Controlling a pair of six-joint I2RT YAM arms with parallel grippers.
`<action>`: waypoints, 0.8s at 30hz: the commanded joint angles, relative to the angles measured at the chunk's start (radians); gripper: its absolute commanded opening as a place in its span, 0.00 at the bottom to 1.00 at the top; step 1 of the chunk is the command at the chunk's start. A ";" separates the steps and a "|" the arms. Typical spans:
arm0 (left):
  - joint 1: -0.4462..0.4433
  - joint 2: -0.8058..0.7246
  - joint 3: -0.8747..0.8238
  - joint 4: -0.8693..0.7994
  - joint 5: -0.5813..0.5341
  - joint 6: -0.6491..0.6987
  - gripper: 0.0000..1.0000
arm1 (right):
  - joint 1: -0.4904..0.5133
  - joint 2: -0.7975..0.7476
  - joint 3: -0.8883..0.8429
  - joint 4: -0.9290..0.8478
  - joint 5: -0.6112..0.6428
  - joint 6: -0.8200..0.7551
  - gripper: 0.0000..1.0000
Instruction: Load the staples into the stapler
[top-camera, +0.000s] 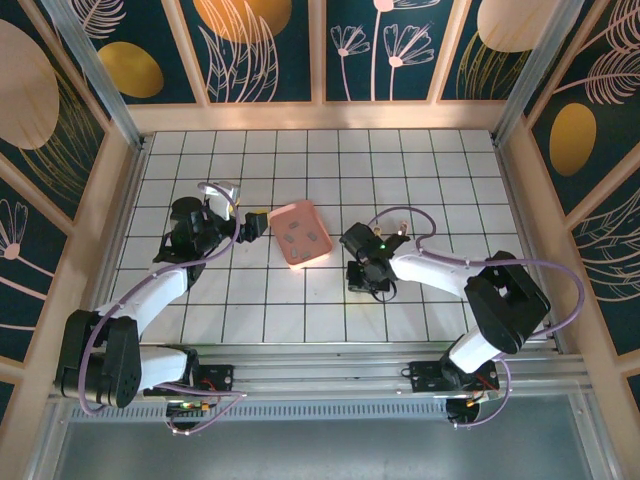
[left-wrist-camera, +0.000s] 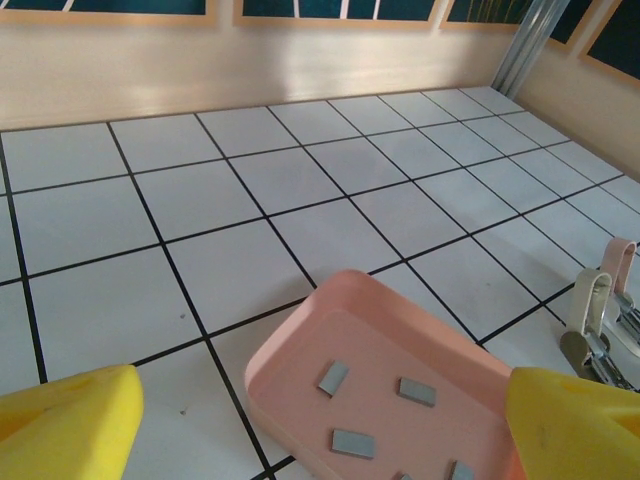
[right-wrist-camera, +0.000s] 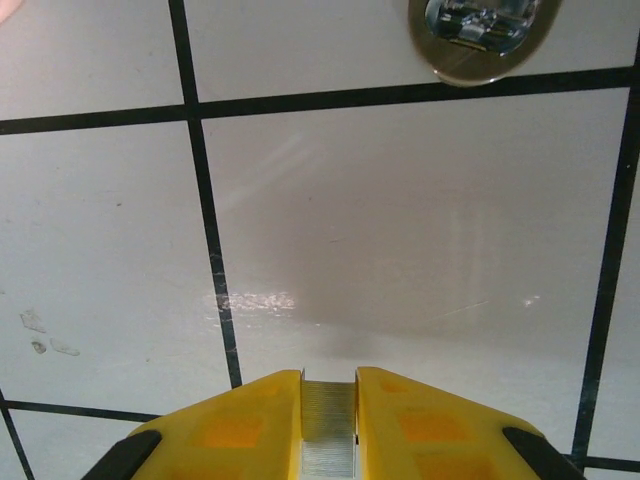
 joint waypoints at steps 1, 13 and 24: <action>0.003 0.009 0.024 0.023 0.012 -0.001 0.93 | -0.003 0.021 0.000 -0.055 0.023 -0.036 0.22; 0.003 0.021 0.037 0.006 0.022 -0.001 0.92 | -0.031 -0.030 0.064 -0.137 -0.007 -0.053 0.32; 0.003 0.021 0.038 0.001 0.021 -0.003 0.92 | -0.008 0.083 0.155 -0.161 -0.028 -0.187 0.34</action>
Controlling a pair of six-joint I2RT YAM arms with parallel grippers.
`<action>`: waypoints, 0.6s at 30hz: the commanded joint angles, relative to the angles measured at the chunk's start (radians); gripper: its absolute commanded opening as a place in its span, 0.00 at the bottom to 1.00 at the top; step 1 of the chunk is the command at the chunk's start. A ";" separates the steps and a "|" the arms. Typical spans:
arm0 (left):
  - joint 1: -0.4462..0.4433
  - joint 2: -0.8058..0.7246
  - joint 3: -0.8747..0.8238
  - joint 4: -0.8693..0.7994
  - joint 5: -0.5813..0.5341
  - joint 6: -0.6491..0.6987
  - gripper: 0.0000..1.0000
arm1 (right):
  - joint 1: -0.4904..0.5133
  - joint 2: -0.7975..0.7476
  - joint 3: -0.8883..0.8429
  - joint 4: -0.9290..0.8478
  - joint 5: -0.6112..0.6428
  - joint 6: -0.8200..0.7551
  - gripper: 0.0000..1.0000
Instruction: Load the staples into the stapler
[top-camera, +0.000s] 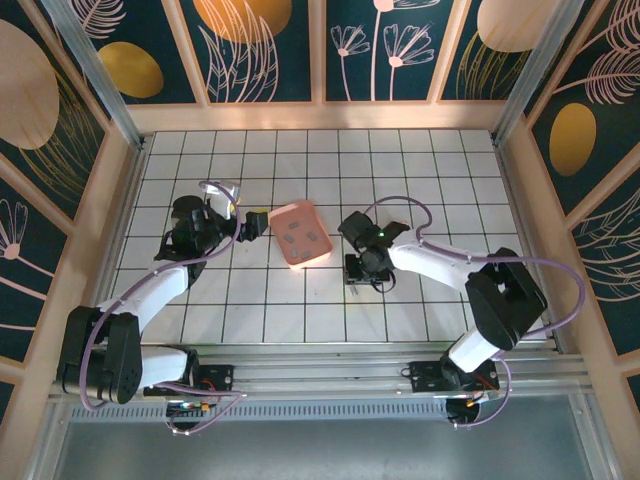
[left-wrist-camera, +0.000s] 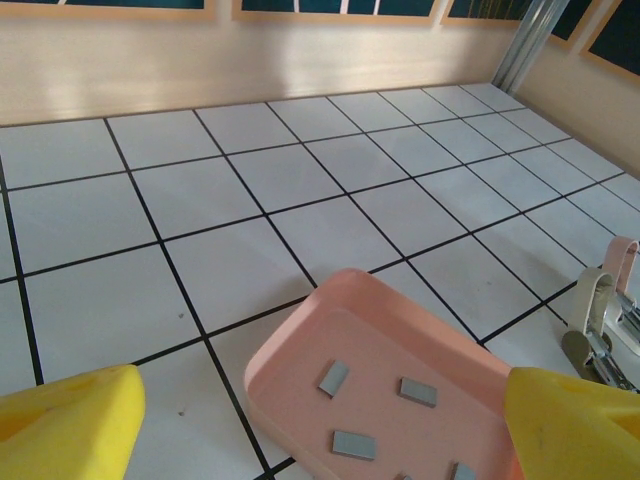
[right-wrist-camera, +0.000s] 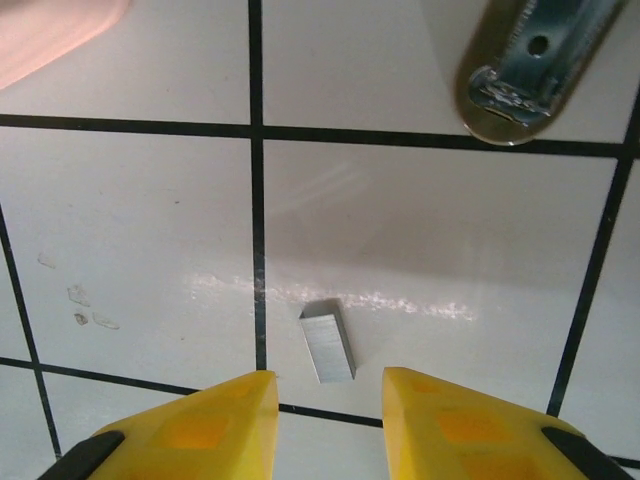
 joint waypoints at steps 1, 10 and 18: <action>0.003 0.002 0.027 0.001 0.018 -0.002 0.92 | 0.016 0.053 0.037 -0.043 -0.005 -0.058 0.34; 0.002 0.005 0.030 0.001 0.020 -0.006 0.92 | 0.026 0.112 0.043 -0.023 0.000 -0.071 0.36; 0.001 0.005 0.030 0.000 0.023 -0.008 0.92 | 0.028 0.123 0.034 0.011 -0.016 -0.072 0.34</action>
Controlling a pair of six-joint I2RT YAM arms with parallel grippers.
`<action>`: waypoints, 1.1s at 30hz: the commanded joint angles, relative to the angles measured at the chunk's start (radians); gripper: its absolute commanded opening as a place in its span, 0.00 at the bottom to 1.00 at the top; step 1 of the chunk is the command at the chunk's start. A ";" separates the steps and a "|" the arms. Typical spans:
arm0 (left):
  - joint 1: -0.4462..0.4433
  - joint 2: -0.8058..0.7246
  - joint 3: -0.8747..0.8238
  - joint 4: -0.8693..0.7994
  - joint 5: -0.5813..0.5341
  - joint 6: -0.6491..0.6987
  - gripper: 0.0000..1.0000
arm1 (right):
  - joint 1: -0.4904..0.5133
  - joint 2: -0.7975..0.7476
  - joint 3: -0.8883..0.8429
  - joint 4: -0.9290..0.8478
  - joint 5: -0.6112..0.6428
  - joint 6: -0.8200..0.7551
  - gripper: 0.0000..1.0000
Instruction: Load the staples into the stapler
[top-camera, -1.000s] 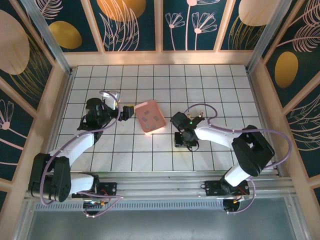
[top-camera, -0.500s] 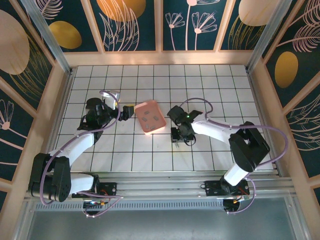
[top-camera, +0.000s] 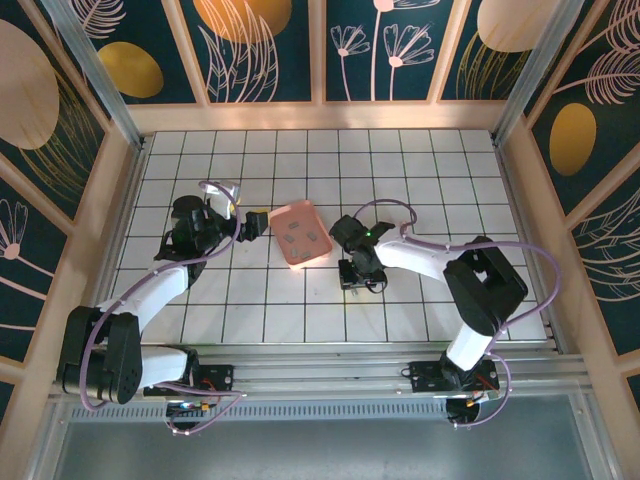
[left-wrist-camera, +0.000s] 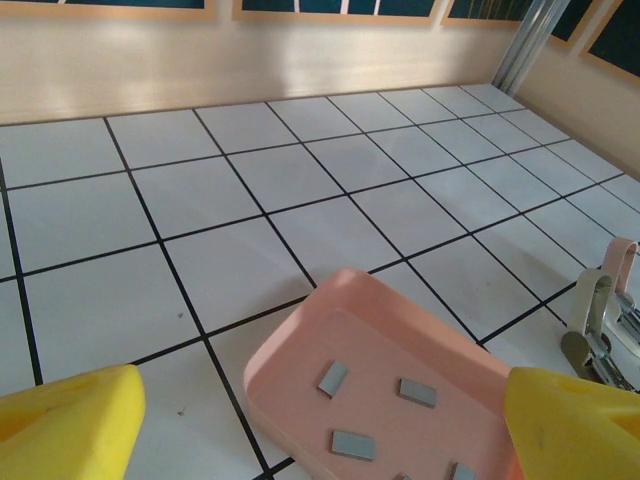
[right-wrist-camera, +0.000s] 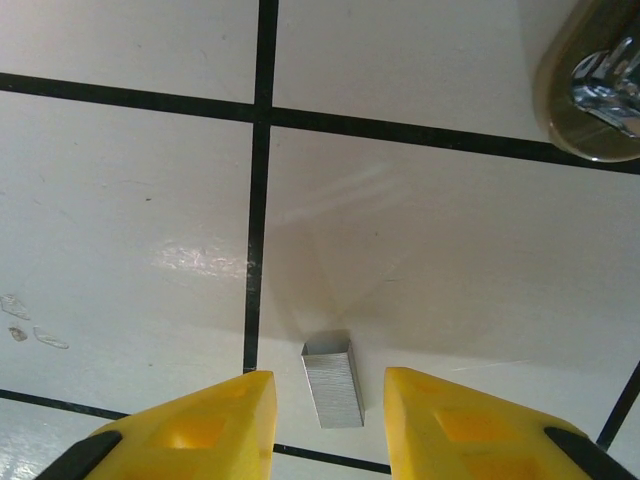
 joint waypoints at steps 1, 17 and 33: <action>0.001 0.005 0.030 0.000 0.022 -0.003 0.92 | 0.008 0.024 0.010 0.005 -0.011 -0.017 0.34; -0.003 0.001 0.029 0.000 0.020 -0.003 0.92 | 0.011 0.054 -0.002 0.026 -0.002 -0.018 0.31; -0.008 -0.005 0.031 -0.004 0.018 0.001 0.92 | 0.004 0.066 -0.055 0.072 0.043 0.010 0.24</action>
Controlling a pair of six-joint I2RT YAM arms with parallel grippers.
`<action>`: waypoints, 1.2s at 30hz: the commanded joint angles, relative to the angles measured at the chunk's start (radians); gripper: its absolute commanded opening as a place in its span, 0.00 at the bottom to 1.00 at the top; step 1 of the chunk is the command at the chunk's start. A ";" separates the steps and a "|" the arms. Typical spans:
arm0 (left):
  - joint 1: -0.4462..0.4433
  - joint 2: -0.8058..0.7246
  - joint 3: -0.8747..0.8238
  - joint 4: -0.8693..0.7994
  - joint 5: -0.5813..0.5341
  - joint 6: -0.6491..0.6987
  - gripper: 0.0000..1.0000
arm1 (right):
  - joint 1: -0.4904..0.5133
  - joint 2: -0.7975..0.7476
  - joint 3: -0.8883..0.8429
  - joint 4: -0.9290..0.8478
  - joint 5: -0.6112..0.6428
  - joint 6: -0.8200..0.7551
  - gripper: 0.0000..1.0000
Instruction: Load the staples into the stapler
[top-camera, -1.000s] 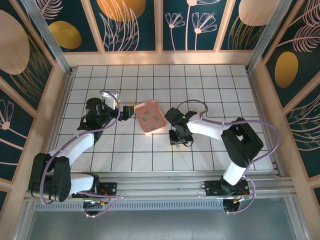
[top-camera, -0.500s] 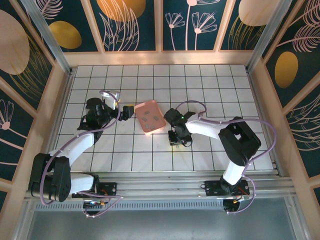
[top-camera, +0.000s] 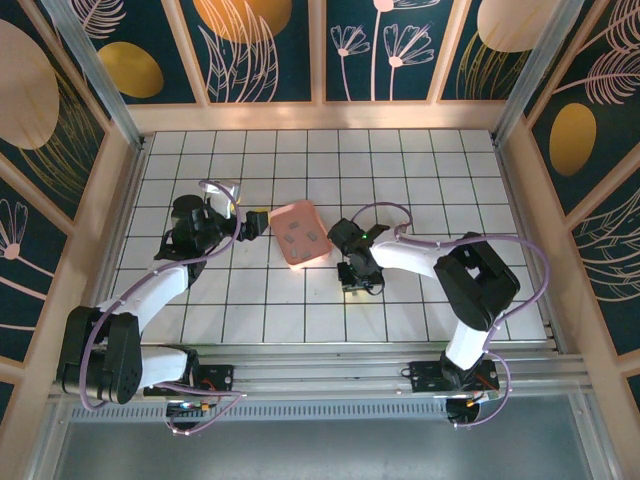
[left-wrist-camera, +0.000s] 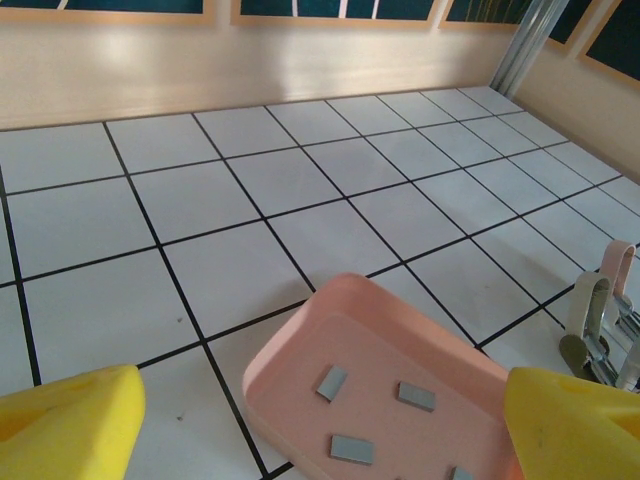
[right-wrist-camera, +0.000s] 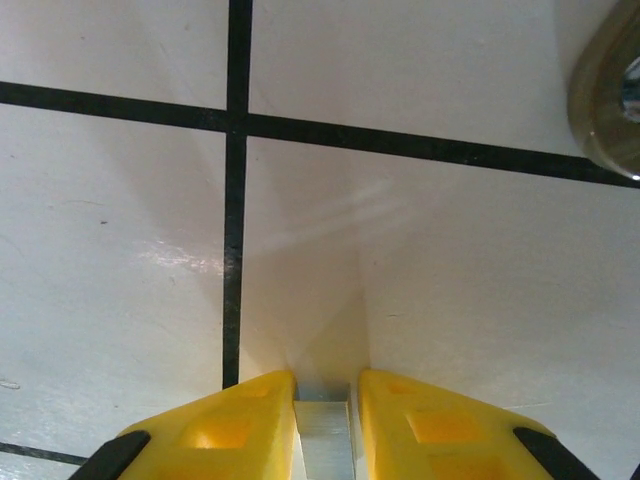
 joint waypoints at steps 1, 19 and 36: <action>-0.007 -0.005 0.026 -0.004 0.019 0.002 0.92 | 0.001 0.016 -0.040 0.037 0.037 0.013 0.24; -0.012 -0.075 0.001 0.028 0.039 0.007 0.92 | -0.135 -0.279 -0.140 0.159 0.109 0.074 0.20; -0.014 -0.151 -0.038 0.054 -0.028 0.052 0.91 | -0.234 -0.263 -0.145 0.257 0.094 0.099 0.20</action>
